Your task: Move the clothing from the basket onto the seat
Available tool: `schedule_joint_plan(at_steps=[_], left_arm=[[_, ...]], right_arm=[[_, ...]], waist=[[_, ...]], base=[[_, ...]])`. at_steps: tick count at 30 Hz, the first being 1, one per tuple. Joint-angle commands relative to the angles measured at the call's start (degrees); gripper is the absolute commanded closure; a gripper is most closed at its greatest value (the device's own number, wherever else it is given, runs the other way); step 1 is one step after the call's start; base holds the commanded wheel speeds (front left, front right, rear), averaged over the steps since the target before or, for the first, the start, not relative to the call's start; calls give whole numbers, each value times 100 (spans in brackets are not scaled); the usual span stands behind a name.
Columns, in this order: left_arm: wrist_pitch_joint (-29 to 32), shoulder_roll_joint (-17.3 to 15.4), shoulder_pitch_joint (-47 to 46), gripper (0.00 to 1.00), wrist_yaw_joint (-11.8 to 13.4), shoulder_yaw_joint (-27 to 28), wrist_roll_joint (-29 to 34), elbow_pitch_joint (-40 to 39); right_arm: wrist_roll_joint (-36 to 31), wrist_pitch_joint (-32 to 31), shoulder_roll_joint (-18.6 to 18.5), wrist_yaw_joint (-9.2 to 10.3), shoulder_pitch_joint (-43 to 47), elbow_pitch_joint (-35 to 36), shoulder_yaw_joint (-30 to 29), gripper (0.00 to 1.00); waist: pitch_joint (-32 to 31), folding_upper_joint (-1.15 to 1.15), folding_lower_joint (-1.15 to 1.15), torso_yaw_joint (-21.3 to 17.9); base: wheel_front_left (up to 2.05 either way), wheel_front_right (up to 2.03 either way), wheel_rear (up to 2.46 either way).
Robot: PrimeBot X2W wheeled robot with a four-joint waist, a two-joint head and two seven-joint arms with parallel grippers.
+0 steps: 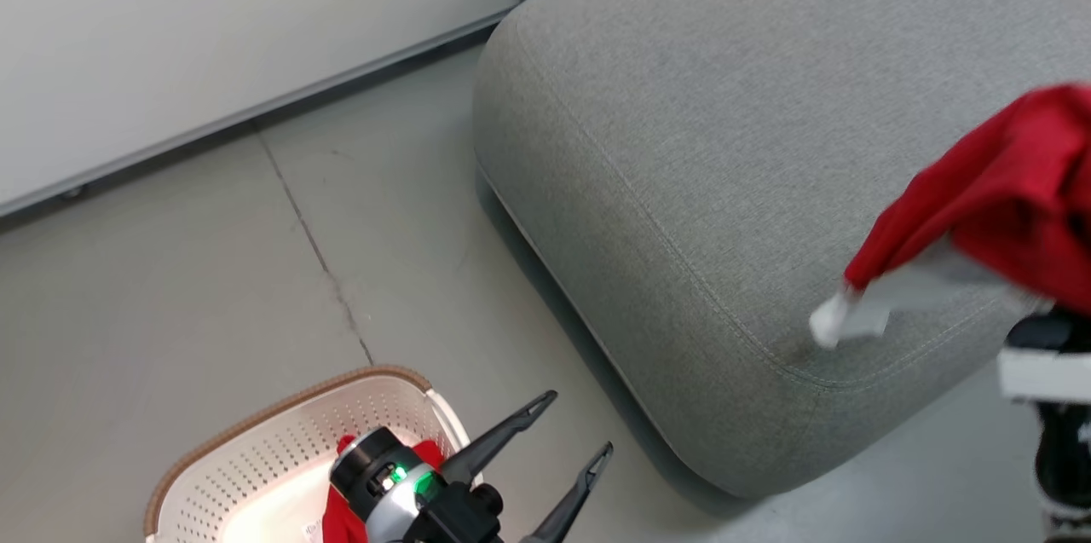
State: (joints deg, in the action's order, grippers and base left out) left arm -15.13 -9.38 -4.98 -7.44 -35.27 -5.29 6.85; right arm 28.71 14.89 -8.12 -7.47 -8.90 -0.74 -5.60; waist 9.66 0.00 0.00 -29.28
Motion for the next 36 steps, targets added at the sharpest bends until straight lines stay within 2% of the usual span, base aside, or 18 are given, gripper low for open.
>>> schedule_joint_plan(at_steps=[1,9,13,20,23,30,36], left_arm=[[2,-103,-118,0,-4,47,47,-48],[1,-507,-411,0,-4,5,181,-250],[2,-815,-609,0,-4,-34,223,-361],[1,-1114,-901,0,-4,-139,310,-472],[1,-1147,-1027,0,-4,-180,338,-548],[1,-1085,-1199,0,1,-202,416,-686],[1,-1008,-1272,0,27,-112,418,-661]], right_arm=[[154,27,-95,-5,-287,-13,-108,100],[695,26,-785,-6,-1791,-528,-344,100],[874,28,-1327,-6,-2829,-1406,-201,100],[998,26,-1761,-6,-3974,-2394,-192,100],[985,27,-1969,-5,-4359,-2877,-207,100],[1076,27,-2152,-5,-4994,-4193,-182,100],[1152,27,-2188,-5,-5230,-5383,204,100]], waist=[[247,0,0,65],[1120,0,0,239],[1688,0,0,344],[2270,0,0,653],[2482,0,0,820],[2809,0,0,1177],[2980,0,0,1417]], base=[[0,0,0],[0,0,0],[0,0,0],[0,0,0],[0,0,0],[0,0,0],[0,0,0]])
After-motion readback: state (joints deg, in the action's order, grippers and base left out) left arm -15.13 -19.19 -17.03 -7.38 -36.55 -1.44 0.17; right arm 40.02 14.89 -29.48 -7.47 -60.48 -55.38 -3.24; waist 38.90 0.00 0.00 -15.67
